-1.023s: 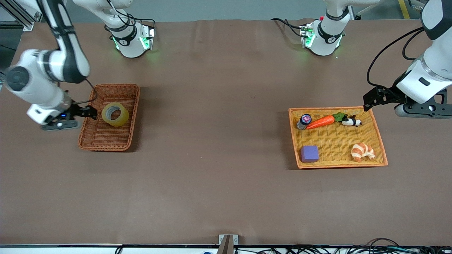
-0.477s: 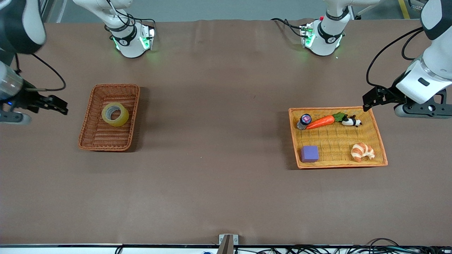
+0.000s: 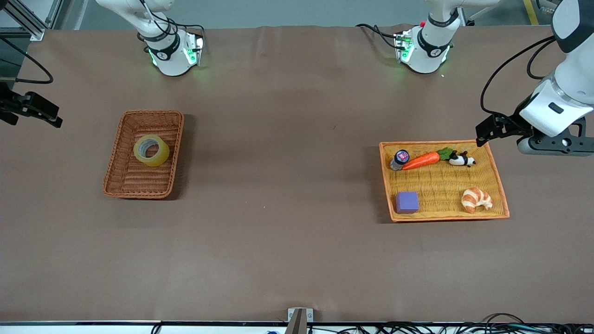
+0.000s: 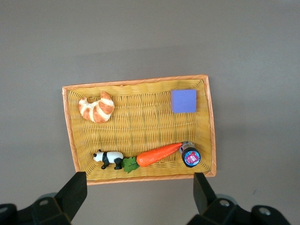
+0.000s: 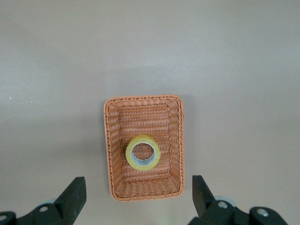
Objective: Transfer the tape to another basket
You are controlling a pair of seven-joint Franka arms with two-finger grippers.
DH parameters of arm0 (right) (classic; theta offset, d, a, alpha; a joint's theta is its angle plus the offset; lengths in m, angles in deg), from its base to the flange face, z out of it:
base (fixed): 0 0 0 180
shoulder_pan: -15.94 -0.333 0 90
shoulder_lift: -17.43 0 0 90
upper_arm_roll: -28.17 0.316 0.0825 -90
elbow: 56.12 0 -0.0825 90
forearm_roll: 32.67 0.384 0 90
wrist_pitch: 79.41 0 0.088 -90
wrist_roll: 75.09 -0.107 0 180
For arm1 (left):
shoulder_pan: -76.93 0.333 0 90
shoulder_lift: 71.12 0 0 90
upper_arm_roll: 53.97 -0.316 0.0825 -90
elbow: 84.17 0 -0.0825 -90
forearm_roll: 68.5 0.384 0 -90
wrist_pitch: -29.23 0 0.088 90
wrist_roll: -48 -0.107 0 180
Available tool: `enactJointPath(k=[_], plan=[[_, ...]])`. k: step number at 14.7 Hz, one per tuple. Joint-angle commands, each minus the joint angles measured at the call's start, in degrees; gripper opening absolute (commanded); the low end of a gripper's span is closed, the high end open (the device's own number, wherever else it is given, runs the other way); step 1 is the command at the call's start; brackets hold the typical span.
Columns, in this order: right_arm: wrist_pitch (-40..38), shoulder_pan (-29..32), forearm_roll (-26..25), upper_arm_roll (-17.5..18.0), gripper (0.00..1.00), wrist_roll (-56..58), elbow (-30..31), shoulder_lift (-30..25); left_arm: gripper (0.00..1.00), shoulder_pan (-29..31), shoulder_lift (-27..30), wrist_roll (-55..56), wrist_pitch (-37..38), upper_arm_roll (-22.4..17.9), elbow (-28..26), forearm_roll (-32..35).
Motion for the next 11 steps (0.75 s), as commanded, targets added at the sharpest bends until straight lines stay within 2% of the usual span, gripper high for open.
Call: enactJointPath(k=[1,11], plan=[[-0.5,1.1,1.6,0.4,1.00,0.0,-0.3,0.6,1.00,-0.4,-0.2,0.6,0.9,-0.1,1.3,1.2],[-0.2,0.1,1.6,-0.2,1.00,0.4,-0.2,0.7,1.00,-0.4,0.4,0.7,2.1,0.0,1.3,1.3]])
